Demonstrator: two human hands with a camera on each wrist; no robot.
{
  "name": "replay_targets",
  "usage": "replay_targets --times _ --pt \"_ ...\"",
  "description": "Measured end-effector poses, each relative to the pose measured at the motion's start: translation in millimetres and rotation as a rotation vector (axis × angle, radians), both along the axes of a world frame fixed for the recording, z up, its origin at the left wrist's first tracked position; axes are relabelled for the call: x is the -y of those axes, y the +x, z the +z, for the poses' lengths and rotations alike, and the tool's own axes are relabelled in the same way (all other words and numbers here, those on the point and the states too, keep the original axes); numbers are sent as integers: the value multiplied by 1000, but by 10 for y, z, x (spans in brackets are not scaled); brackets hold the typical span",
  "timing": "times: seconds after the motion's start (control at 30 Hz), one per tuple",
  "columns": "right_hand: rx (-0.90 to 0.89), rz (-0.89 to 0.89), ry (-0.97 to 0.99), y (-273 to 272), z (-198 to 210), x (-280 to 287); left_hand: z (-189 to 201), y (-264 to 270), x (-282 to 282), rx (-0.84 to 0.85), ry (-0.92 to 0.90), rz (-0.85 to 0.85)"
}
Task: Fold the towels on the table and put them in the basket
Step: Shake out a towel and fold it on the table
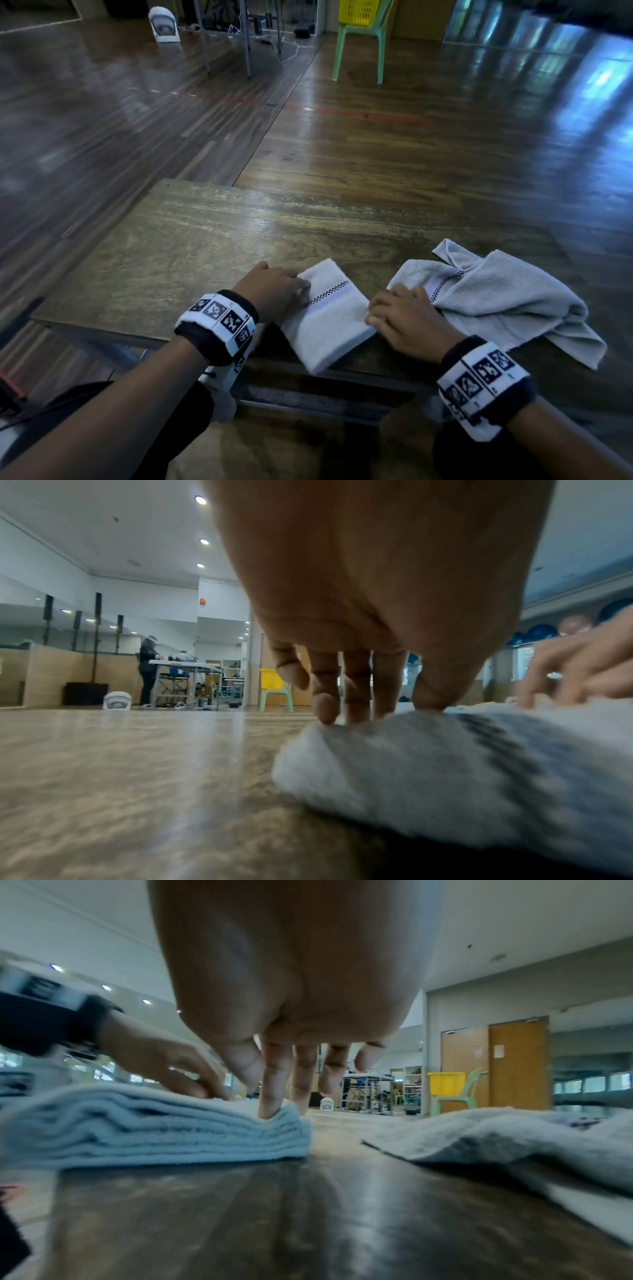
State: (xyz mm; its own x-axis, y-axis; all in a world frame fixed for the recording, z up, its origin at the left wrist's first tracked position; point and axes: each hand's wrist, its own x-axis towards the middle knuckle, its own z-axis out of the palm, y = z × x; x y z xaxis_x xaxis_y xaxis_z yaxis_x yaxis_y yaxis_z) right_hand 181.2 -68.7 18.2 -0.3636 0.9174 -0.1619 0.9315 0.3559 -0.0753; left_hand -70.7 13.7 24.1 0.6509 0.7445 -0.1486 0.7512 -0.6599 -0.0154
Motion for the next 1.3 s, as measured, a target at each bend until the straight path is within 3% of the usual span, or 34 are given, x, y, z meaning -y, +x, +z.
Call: replay_targets --times 0.17,0.4,0.53,0.83,1.17,1.3 --pt "-105 -134 3 204 1 -256 -16 119 198 72 -152 -27" --pt "-444 -245 -164 280 -46 -436 -86 168 30 334 -71 67" --pt "-421 -250 -107 269 -95 -532 -200 241 -50 286 -107 109" --pt "-431 -126 -8 281 -73 -557 -211 286 -98 466 -202 257" --pt "-566 -219 12 271 -108 -581 -238 301 -176 540 -251 324" --pt "-515 -218 48 249 -139 -563 -225 320 -162 530 -254 353"
